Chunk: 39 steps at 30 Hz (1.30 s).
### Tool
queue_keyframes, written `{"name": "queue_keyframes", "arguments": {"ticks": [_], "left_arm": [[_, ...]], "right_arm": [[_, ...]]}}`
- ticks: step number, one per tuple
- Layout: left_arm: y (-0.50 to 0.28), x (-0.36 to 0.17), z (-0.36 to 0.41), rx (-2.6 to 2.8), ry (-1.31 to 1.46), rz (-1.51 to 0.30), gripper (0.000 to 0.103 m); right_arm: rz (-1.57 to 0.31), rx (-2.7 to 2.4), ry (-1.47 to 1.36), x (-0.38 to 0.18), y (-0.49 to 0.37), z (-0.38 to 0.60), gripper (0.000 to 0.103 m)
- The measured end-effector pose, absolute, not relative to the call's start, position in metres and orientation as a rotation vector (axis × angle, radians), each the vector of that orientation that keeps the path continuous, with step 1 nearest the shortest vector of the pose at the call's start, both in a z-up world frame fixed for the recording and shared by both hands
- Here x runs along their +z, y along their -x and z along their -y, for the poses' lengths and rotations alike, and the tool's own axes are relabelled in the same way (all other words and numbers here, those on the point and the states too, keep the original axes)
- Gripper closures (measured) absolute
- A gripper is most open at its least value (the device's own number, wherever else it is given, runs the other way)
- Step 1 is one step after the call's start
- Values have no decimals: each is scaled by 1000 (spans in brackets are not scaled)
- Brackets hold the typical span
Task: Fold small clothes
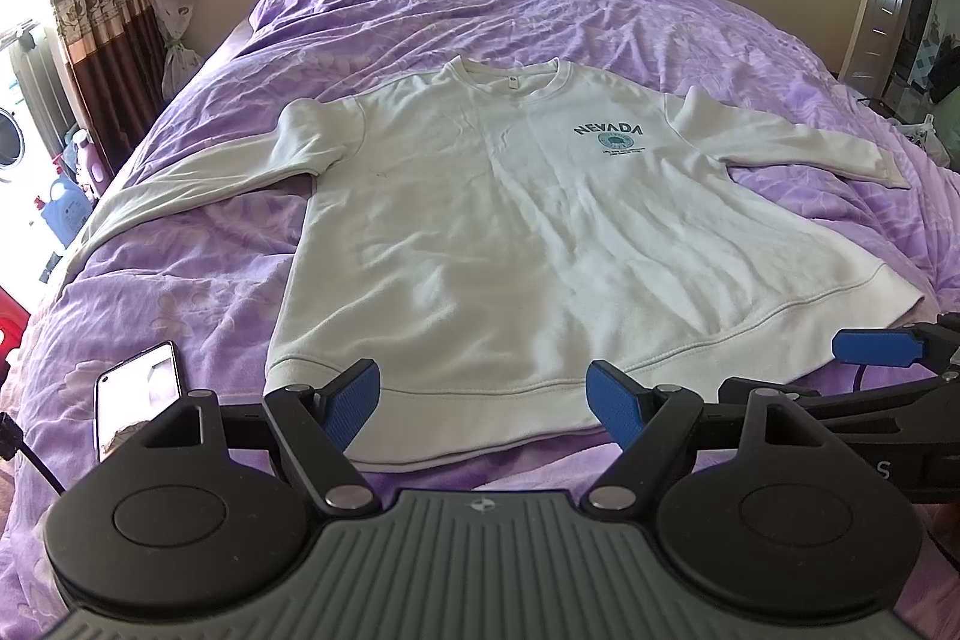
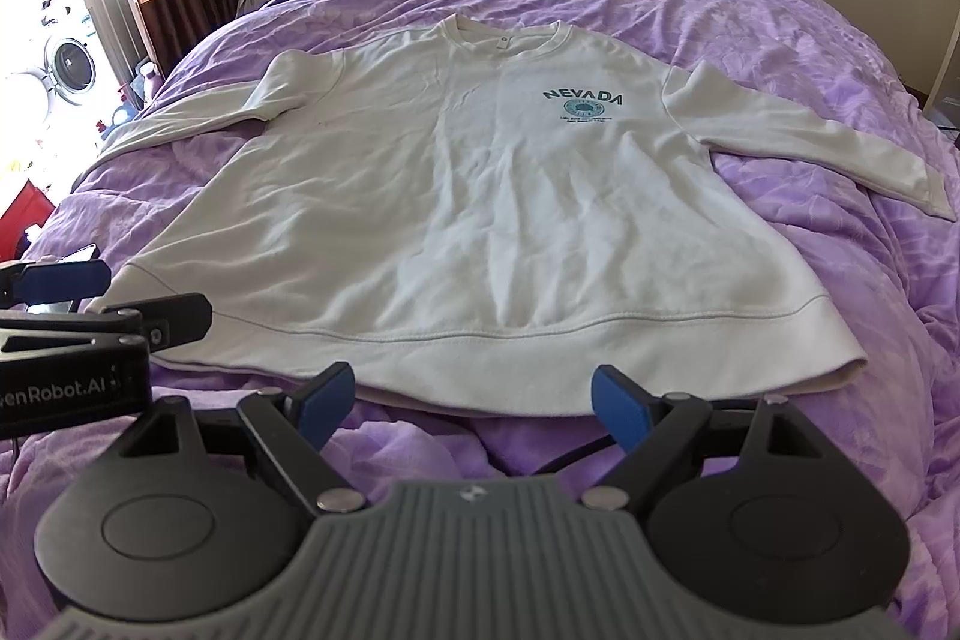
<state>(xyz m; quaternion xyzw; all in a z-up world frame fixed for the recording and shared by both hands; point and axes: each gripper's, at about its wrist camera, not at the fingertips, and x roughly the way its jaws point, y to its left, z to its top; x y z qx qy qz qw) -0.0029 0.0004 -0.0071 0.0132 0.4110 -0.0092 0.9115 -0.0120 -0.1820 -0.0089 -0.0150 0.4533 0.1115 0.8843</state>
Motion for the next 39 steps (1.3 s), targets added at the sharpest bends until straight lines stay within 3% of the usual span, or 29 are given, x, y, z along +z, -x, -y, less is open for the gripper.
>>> {"name": "queue_keyframes", "arguments": {"ticks": [22, 24, 31, 39], "left_arm": [[3, -7, -1, -21, -27, -844, 11], [3, -4, -4, -17, -22, -830, 15], [-19, 38, -44, 47, -15, -715, 20], [-49, 107, -145, 260, 90, -599, 25]], "right_arm": [[-947, 235, 32, -9, 11, 182, 21], [-942, 239, 35, -9, 11, 182, 21], [-843, 255, 85, 14, -11, 191, 21], [-673, 391, 106, 64, -69, 207, 21]]}}
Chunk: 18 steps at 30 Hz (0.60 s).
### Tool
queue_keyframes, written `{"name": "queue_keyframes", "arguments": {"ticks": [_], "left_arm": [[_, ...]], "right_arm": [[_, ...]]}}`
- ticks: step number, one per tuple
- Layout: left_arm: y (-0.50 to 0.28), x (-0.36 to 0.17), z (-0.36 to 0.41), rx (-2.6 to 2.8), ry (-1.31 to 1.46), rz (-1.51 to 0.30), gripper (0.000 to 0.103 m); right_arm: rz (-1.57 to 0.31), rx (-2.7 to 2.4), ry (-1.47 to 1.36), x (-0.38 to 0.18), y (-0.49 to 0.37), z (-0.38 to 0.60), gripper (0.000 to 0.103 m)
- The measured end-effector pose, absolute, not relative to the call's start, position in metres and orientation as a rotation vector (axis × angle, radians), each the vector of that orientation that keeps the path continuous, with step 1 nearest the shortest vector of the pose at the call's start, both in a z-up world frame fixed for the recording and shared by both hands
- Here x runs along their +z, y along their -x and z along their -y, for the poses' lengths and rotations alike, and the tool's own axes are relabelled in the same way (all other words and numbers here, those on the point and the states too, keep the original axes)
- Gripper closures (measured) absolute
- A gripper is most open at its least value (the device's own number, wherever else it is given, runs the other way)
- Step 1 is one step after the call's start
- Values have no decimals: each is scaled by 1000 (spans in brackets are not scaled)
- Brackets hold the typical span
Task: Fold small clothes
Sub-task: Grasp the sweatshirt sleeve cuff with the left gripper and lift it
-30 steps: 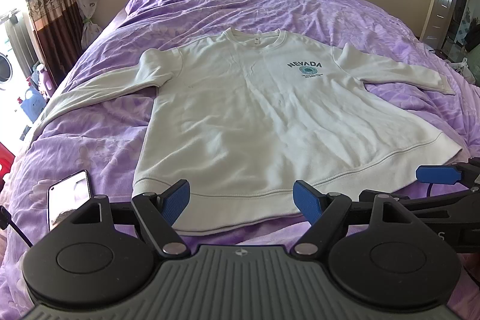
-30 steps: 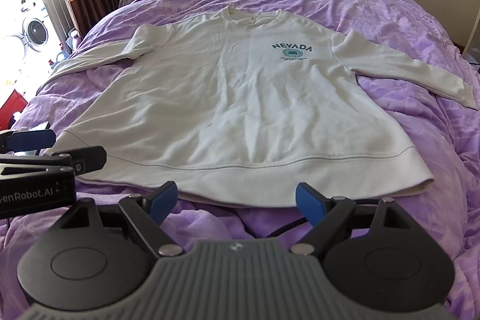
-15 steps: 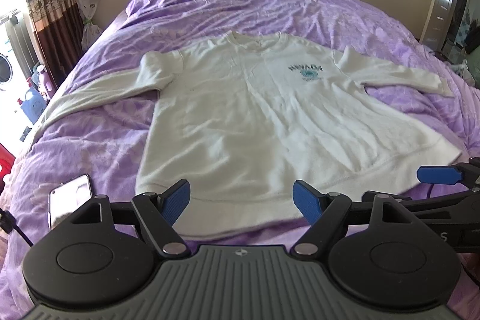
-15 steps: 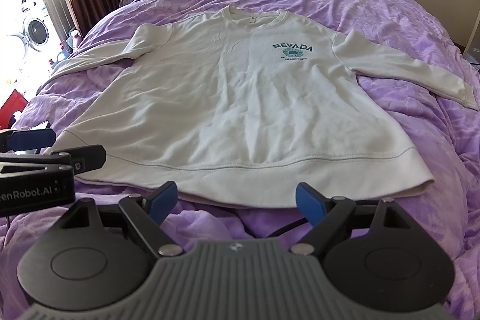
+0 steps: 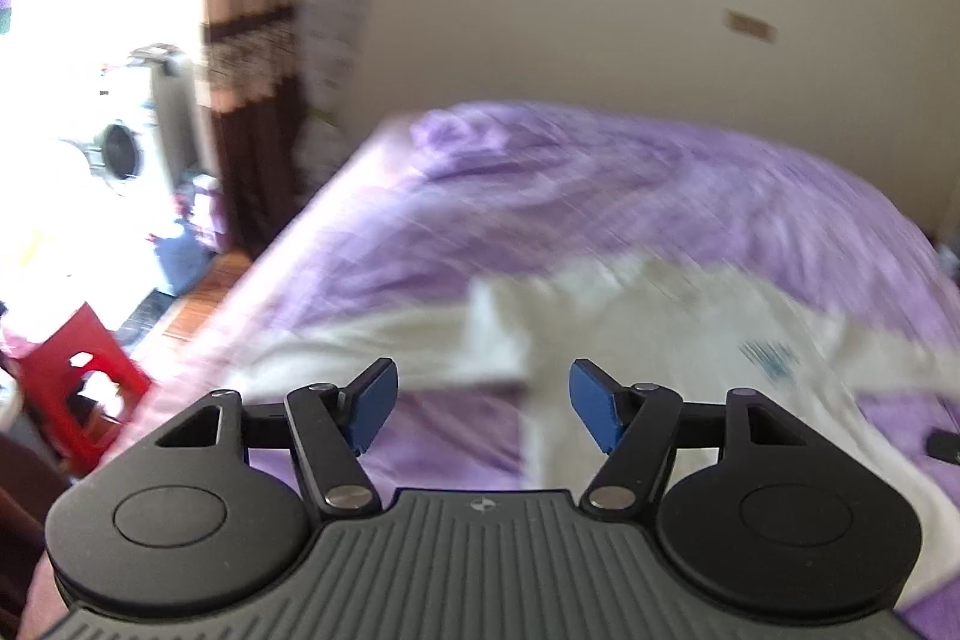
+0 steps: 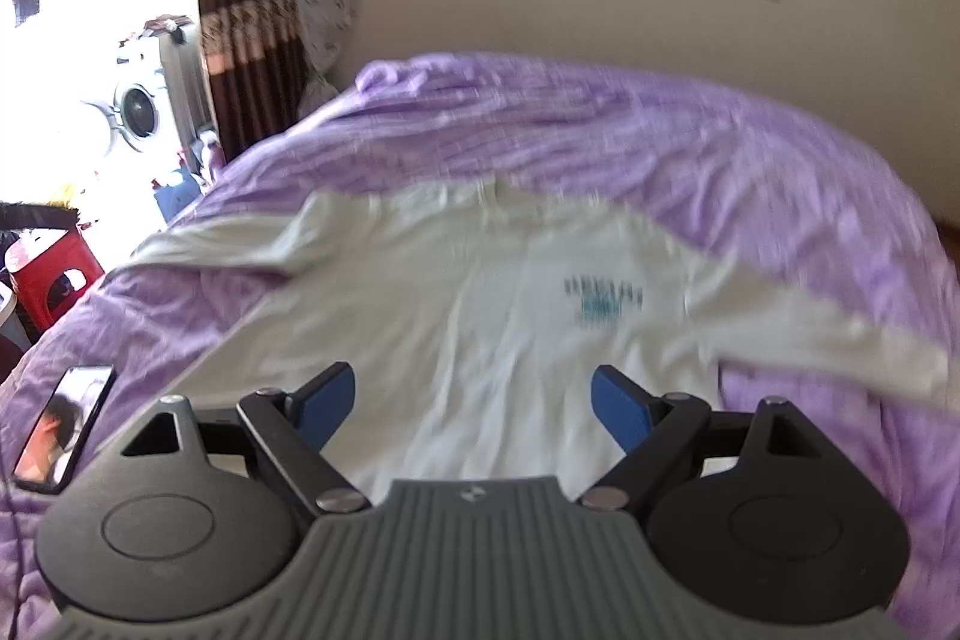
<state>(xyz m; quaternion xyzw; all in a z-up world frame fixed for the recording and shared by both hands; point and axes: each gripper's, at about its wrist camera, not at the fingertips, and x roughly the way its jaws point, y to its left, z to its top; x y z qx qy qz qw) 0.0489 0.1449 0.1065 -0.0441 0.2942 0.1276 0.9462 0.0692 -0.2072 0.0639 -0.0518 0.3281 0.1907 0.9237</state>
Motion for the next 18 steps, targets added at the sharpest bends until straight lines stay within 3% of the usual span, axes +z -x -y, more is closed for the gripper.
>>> {"name": "queue_keyframes", "arguments": {"ticks": [7, 13, 15, 18], "left_arm": [[-75, 127, -240, 423, 189, -597, 25], [-104, 78, -340, 408, 499, -618, 25], [-104, 50, -372, 407, 618, -628, 25], [-103, -1, -413, 469, 772, -631, 25]], "right_arm": [[-555, 347, 247, 73, -136, 191, 21], [-552, 328, 188, 56, -207, 182, 22], [-577, 330, 148, 43, -230, 177, 40], [-639, 335, 98, 18, -260, 167, 50]]}}
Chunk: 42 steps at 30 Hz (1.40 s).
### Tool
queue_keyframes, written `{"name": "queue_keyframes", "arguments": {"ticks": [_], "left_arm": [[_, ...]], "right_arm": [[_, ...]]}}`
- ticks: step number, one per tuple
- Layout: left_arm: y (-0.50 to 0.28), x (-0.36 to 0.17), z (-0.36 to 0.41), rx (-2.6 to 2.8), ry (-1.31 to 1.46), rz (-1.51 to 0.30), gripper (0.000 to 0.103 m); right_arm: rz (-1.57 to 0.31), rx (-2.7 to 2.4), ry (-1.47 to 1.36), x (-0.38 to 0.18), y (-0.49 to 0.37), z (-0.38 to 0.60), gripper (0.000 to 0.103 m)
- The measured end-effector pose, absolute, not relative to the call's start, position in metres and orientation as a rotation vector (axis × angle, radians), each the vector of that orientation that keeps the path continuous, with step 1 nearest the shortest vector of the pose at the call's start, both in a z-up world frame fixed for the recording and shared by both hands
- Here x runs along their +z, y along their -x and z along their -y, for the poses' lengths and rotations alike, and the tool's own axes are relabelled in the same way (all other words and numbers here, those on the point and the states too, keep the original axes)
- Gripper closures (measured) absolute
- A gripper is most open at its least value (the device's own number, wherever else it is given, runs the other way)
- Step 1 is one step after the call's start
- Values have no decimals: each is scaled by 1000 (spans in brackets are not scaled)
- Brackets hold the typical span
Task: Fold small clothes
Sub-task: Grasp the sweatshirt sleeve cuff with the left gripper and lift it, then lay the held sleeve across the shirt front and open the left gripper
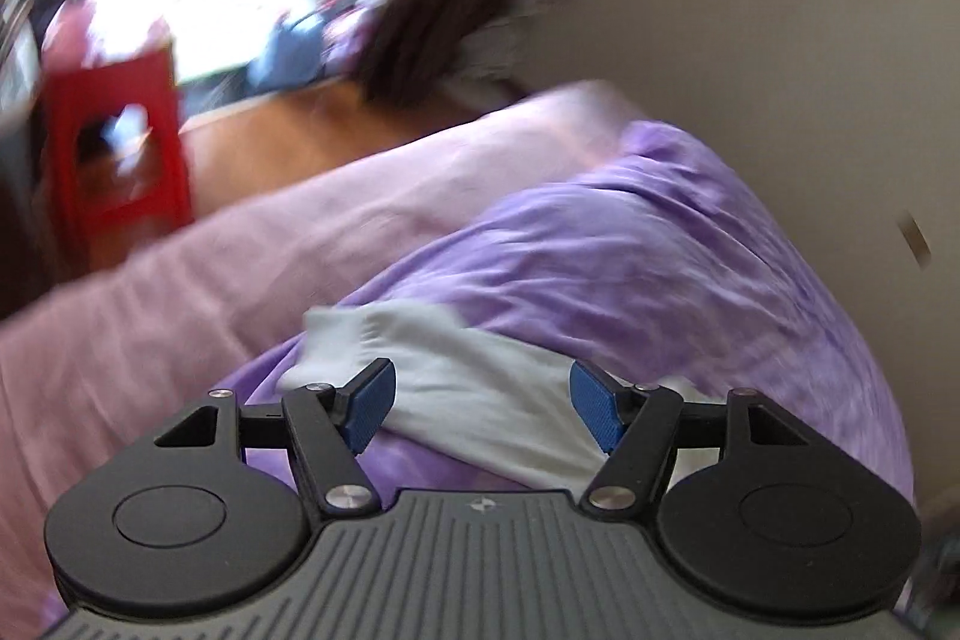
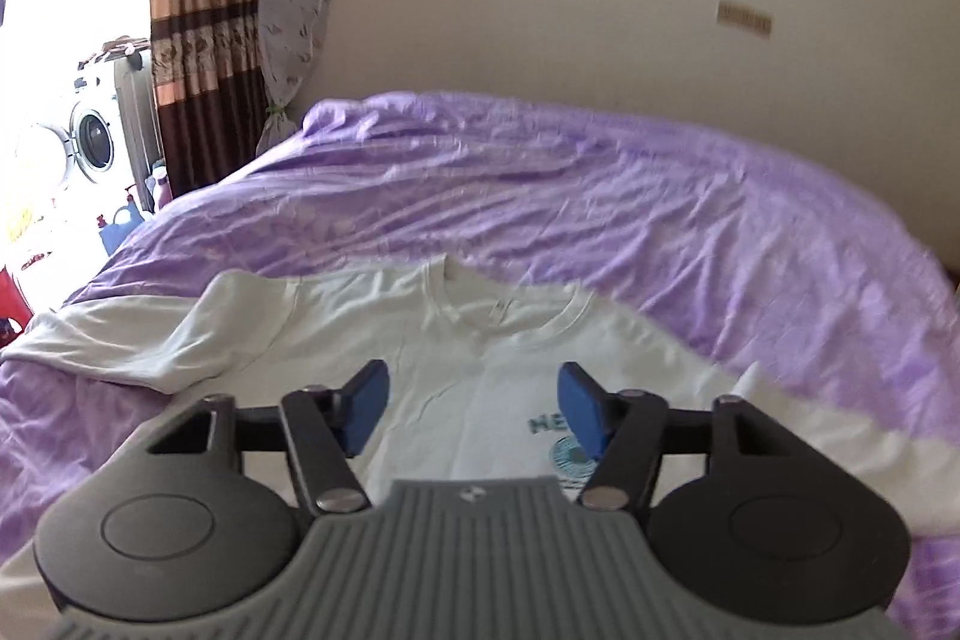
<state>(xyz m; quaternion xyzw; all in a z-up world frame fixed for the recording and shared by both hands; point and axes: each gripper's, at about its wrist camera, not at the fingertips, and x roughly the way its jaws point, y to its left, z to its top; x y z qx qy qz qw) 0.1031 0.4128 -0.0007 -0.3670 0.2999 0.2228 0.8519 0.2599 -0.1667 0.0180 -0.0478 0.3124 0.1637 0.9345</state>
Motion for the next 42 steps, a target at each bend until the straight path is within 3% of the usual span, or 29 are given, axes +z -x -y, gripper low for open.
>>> {"name": "queue_keyframes", "arguments": {"ticks": [5, 10, 13, 17, 18, 26, 32, 37, 42], "left_arm": [[-100, -84, -453, 531, 1063, -642, 25], [-97, -126, -470, 621, 1216, -616, 25], [-100, -135, -476, 657, 1242, -621, 43], [-103, -135, -480, 677, 1239, -593, 94], [-104, -130, -477, 690, 1213, -558, 97], [-129, 6, -393, 581, 740, -361, 99], [-178, 102, -282, 470, 398, -316, 99], [-228, 137, -181, 332, 266, -306, 99], [-269, 130, -90, 130, 227, -350, 99]], "right_arm": [[-730, 345, 61, -26, -296, 144, 75], [-796, 373, 96, -62, -315, 118, 77], [-809, 386, 133, -77, -320, 104, 77], [-824, 395, 151, -89, -325, 94, 77], [-823, 393, 153, -91, -325, 94, 77], [-800, 382, 168, -83, -318, 114, 77], [-759, 387, 136, -60, -305, 145, 77], [-758, 380, 86, -48, -301, 174, 77], [-755, 346, 39, -41, -302, 205, 77]]}}
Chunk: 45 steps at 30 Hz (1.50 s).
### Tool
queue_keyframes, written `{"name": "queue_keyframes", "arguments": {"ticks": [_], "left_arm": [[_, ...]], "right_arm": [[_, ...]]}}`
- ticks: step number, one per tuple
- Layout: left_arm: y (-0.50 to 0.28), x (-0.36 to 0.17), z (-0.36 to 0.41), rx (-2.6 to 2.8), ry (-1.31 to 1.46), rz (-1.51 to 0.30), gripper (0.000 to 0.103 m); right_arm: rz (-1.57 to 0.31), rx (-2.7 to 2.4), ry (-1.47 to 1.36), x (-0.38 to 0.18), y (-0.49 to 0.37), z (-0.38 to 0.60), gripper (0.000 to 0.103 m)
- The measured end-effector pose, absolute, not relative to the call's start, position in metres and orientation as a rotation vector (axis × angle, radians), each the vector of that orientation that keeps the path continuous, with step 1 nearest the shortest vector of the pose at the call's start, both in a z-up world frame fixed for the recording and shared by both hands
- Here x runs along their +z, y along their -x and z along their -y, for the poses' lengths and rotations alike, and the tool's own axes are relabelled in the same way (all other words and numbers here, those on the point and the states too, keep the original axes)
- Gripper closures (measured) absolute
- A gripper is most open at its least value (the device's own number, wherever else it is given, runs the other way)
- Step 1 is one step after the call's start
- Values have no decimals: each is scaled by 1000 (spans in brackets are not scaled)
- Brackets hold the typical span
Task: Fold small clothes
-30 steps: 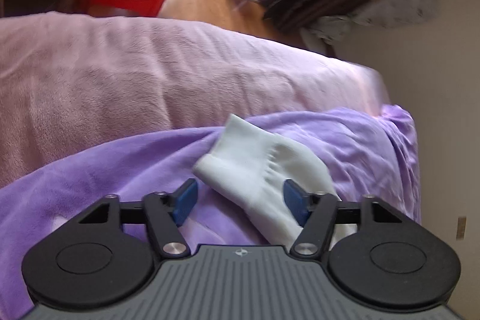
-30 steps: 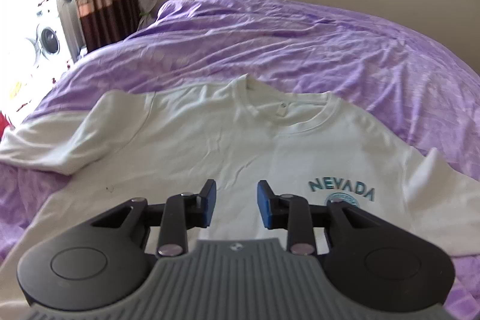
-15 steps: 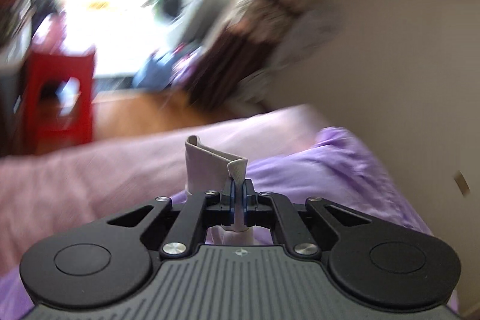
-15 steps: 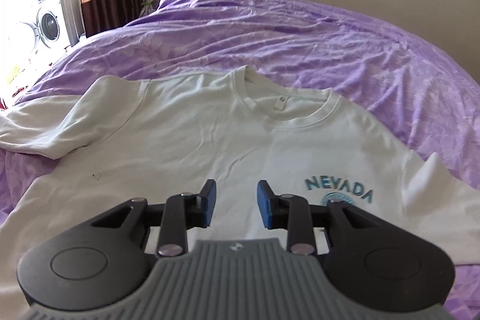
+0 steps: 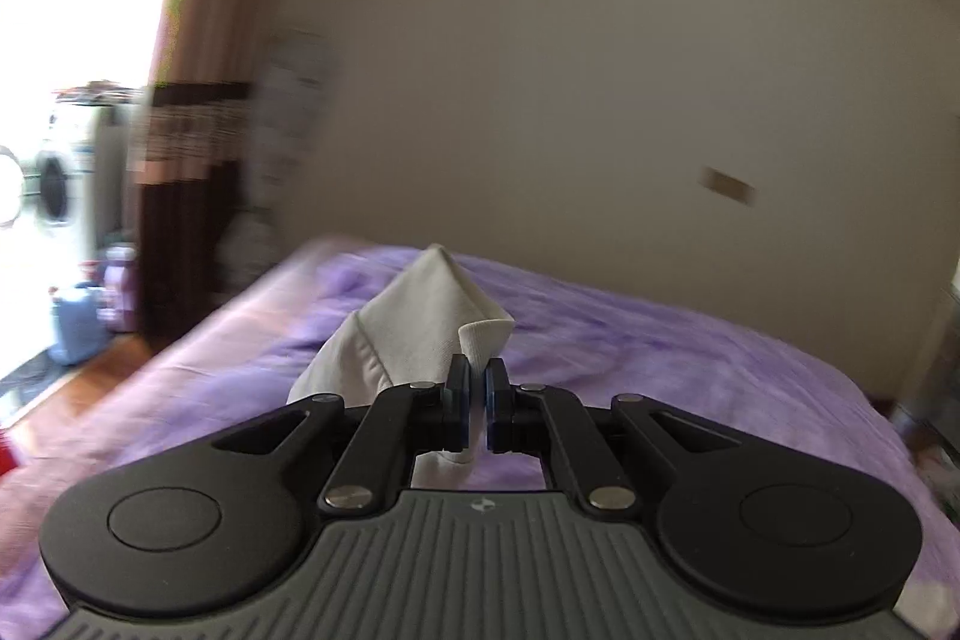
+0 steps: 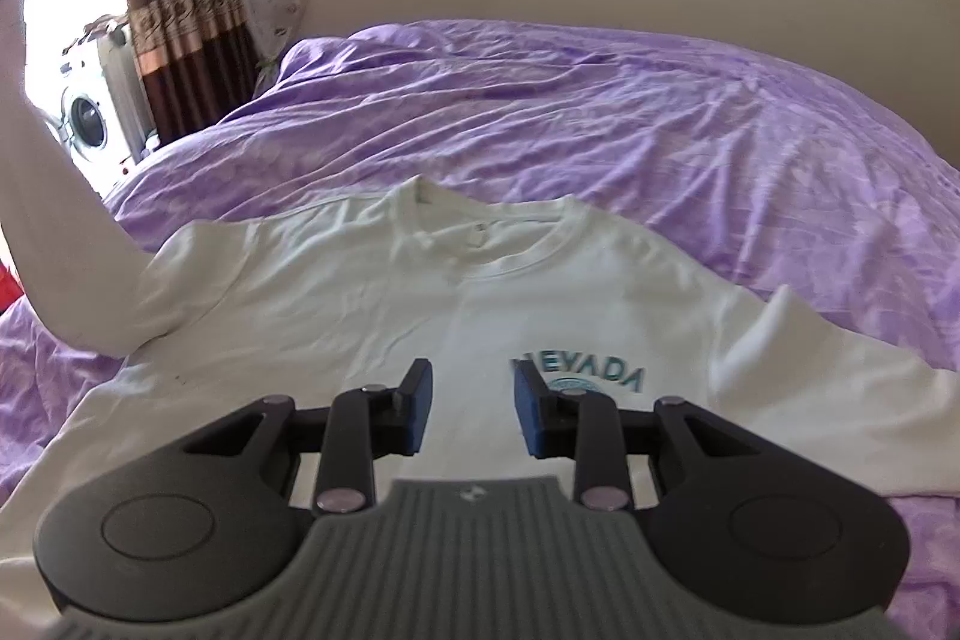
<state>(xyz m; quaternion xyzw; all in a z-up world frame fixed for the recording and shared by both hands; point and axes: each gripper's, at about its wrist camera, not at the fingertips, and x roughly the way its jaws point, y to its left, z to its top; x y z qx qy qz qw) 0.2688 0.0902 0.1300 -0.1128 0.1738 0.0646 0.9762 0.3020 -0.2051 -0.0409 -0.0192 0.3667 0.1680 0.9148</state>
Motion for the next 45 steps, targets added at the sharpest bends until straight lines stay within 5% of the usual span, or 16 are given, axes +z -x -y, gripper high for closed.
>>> {"name": "queue_keyframes", "arguments": {"ticks": [13, 16, 22, 25, 34, 38, 45], "left_arm": [[-332, -85, 42, -191, 108, -853, 99], [-329, -107, 50, -271, 129, -973, 90], [-305, -90, 35, -408, 116, -986, 48], [-289, -72, 14, -355, 22, -946, 47], [-272, -48, -95, -43, -34, -895, 47], [-264, -47, -138, 11, 41, -892, 47], [-263, -72, -160, 40, 26, -951, 54]], "right_arm": [[-895, 260, -98, -89, -323, 251, 77], [-936, 259, -107, -103, -323, 251, 77], [-990, 290, -164, -112, -328, 249, 75], [-1034, 329, -279, -110, -336, 251, 67], [-1188, 409, -497, -135, -378, 221, 67], [-1206, 372, -489, -153, -394, 208, 78], [-1225, 371, -438, -160, -399, 194, 77]]}}
